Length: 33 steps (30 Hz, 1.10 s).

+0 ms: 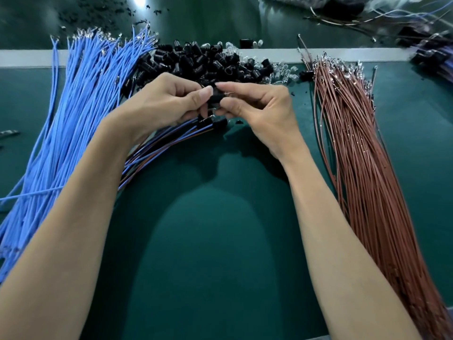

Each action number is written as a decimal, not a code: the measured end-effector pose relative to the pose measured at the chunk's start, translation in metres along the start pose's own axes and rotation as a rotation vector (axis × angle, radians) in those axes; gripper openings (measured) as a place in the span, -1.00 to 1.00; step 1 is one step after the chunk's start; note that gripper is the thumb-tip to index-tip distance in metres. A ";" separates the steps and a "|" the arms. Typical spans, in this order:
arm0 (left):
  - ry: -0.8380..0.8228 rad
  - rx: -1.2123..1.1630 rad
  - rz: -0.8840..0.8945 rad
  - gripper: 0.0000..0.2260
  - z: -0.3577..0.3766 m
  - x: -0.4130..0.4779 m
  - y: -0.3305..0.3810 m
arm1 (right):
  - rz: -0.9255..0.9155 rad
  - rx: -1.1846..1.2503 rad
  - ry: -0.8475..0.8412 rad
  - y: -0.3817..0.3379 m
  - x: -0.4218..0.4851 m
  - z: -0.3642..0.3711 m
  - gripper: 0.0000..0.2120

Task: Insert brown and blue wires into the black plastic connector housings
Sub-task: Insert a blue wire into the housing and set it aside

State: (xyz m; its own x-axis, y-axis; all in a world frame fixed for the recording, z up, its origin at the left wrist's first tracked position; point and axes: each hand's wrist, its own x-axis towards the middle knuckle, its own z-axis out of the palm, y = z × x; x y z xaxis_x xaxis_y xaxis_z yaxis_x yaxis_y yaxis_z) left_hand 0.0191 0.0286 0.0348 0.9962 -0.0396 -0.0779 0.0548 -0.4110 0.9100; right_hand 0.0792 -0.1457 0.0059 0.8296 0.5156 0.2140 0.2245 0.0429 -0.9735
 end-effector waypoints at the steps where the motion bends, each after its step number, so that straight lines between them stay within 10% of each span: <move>1: -0.021 0.004 -0.002 -0.65 -0.001 -0.001 0.000 | -0.001 -0.050 -0.045 -0.001 -0.001 0.001 -0.60; 23: -0.153 0.225 0.068 -0.64 -0.014 -0.004 0.001 | -0.052 -0.166 0.016 -0.001 -0.004 0.008 -0.92; 33: -0.084 0.522 -0.157 -0.79 -0.033 -0.003 0.000 | -0.012 -0.734 0.122 -0.012 0.038 0.028 -0.85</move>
State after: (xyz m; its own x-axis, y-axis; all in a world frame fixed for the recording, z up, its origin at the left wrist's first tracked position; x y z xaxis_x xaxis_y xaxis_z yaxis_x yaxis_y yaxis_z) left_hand 0.0184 0.0590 0.0490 0.9687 -0.0045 -0.2482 0.1405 -0.8143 0.5632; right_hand 0.0943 -0.1028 0.0234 0.8664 0.4178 0.2734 0.4820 -0.5566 -0.6766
